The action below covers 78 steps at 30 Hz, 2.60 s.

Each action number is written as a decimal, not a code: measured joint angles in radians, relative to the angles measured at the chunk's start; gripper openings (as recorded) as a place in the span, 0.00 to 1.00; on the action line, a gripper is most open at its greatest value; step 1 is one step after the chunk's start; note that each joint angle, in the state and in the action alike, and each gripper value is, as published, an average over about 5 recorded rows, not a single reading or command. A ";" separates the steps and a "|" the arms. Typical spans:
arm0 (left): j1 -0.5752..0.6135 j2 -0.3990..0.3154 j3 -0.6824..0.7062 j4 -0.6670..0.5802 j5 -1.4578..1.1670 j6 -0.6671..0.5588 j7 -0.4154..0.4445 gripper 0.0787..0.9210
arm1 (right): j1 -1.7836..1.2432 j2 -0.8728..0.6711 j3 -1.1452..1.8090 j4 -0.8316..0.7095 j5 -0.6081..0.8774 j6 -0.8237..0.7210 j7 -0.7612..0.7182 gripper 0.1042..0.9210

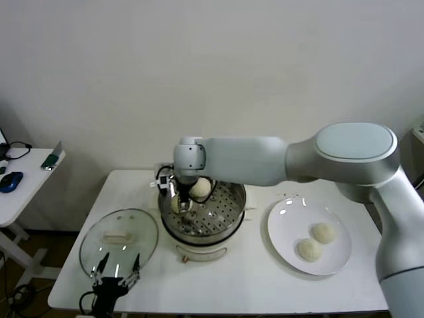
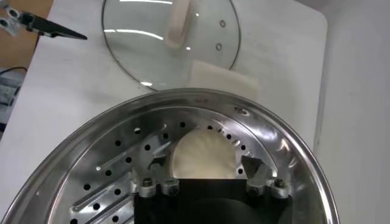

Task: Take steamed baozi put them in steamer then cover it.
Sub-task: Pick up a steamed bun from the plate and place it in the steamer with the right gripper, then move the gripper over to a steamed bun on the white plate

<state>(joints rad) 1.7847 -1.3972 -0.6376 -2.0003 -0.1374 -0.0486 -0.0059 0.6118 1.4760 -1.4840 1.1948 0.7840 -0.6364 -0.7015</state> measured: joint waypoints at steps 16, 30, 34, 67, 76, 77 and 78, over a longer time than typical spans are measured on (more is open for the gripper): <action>-0.032 -0.008 0.003 0.001 0.000 0.016 0.004 0.88 | 0.317 -0.420 -0.207 0.282 0.004 0.168 -0.194 0.88; -0.036 -0.016 0.005 -0.002 0.006 0.021 0.006 0.88 | 0.233 -0.848 -0.291 0.410 -0.267 0.233 -0.242 0.88; -0.033 -0.018 0.005 -0.006 0.008 0.022 0.006 0.88 | 0.136 -0.904 -0.237 0.408 -0.336 0.233 -0.242 0.88; -0.022 -0.020 0.016 -0.008 0.024 0.019 0.005 0.88 | -0.385 -0.940 0.163 0.287 -0.523 0.149 -0.159 0.87; -0.021 -0.022 0.019 -0.009 0.027 0.018 0.005 0.88 | -0.414 -0.933 0.199 0.285 -0.535 0.147 -0.149 0.75; -0.021 -0.022 0.019 -0.009 0.027 0.018 0.005 0.88 | -0.415 -0.932 0.201 0.286 -0.538 0.148 -0.149 0.74; -0.021 -0.023 0.020 -0.009 0.028 0.018 0.005 0.88 | -0.416 -0.932 0.203 0.287 -0.541 0.149 -0.150 0.73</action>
<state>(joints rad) 1.7636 -1.4199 -0.6181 -2.0094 -0.1097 -0.0310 -0.0014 0.1957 0.5437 -1.2812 1.4815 0.2433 -0.4870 -0.8512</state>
